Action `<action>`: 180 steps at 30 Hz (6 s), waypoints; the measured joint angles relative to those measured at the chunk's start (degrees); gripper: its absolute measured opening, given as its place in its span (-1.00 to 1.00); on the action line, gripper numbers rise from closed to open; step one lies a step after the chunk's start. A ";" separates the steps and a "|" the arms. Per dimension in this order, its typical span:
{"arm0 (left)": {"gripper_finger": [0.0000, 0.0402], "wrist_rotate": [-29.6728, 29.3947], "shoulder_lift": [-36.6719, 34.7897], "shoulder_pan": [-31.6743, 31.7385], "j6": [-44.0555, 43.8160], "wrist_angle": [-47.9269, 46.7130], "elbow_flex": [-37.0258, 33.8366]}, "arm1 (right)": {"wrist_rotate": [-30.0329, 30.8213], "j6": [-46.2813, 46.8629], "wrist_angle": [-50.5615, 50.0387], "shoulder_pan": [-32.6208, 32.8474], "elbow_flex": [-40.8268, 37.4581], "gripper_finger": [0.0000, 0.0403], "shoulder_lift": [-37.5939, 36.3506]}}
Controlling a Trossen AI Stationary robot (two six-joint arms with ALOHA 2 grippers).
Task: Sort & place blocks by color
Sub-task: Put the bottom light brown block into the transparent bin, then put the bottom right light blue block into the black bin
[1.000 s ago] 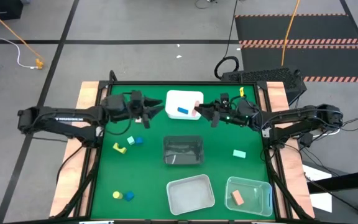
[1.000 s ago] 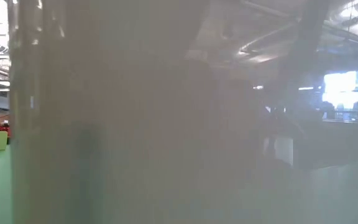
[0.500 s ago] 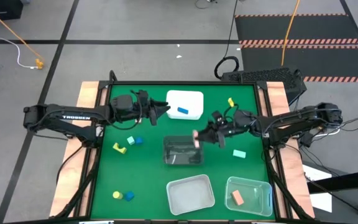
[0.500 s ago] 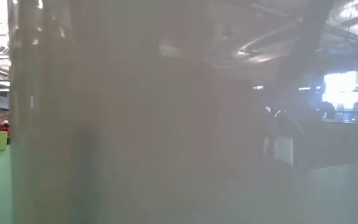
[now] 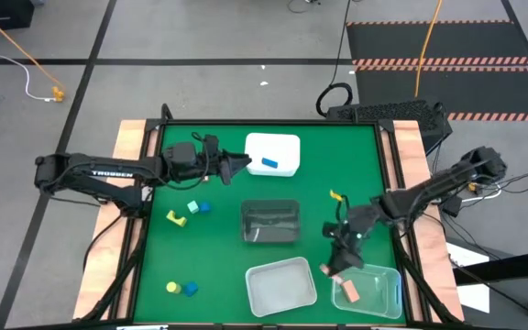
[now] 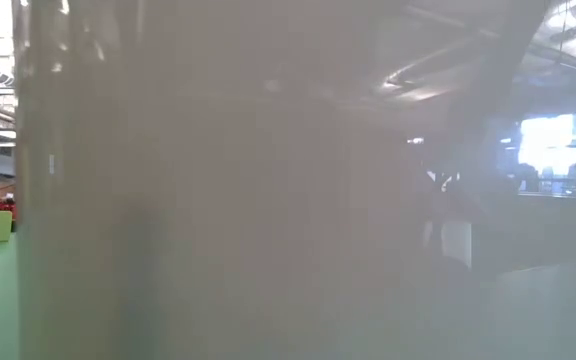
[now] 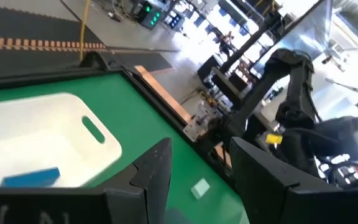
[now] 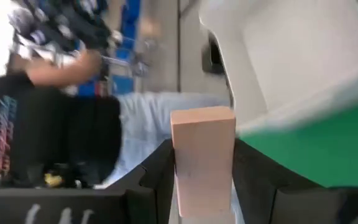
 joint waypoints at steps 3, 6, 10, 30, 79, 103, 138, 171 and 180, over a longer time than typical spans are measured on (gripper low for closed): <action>-0.19 0.00 0.00 -1.36 -0.11 -0.81 0.00 | 5.03 0.64 -7.94 5.08 0.02 -0.41 -1.99; -0.19 0.00 0.00 -2.96 -0.21 -1.45 0.00 | 10.11 3.07 -14.46 10.22 0.02 -0.41 -2.78; -0.19 -0.49 0.00 -4.48 0.21 -2.31 0.00 | 15.50 5.69 -20.36 16.47 0.02 -0.41 -2.79; -0.19 -4.72 0.00 -5.24 -0.32 -2.70 0.00 | 25.66 7.13 -24.58 23.01 0.00 0.00 -2.79; -0.19 -4.62 -0.02 -4.28 3.34 -12.57 -0.04 | 37.33 -18.04 -49.86 -1.80 -2.33 0.11 -2.56; -0.19 -4.63 -0.02 -4.30 3.11 -12.63 -0.04 | 33.36 -16.07 -45.89 -1.78 -11.23 -0.11 0.92; -0.19 -4.48 -0.02 -10.70 13.73 9.83 -0.04 | 43.43 -26.48 35.96 -17.23 -9.37 -0.81 -3.53; -0.19 -4.55 16.13 -14.78 11.03 26.89 -0.02 | 35.74 -33.51 37.97 -18.76 12.94 -0.79 20.55; -0.71 -3.53 16.48 -14.15 9.99 26.85 -0.02 | 34.49 -32.68 38.07 -18.79 13.22 -0.79 21.23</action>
